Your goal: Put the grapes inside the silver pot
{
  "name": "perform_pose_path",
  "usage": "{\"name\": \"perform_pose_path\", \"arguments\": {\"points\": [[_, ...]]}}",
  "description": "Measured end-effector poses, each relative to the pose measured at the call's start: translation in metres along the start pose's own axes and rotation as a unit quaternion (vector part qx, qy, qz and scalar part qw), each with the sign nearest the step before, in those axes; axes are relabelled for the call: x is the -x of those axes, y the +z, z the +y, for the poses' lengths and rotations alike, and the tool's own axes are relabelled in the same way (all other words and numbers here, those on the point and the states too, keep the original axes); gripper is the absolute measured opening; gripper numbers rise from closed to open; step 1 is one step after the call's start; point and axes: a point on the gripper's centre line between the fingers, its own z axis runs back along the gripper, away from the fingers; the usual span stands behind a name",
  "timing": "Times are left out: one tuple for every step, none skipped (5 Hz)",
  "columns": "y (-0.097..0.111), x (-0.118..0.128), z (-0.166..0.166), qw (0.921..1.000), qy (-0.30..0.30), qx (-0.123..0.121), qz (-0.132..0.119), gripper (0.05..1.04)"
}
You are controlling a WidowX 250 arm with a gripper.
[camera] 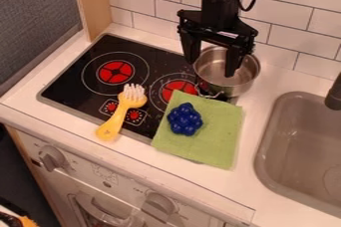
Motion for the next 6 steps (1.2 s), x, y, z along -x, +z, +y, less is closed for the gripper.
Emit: {"name": "perform_pose_path", "arguments": {"points": [[-0.012,0.005,0.000,0.9999,-0.001,0.000,0.017,1.003],[-0.016,0.039,0.003,0.9996,-0.005,-0.010,0.025,1.003],[0.007,0.056,-0.004,0.9993,-0.028,-0.025,-0.008,1.003],[0.006,0.070,-0.003,0.9992,-0.029,-0.027,-0.007,1.003],[-0.016,0.070,-0.002,0.9991,-0.022,-0.035,0.012,1.003],[-0.036,0.065,-0.002,0.9988,-0.014,-0.038,0.027,1.003]]}}
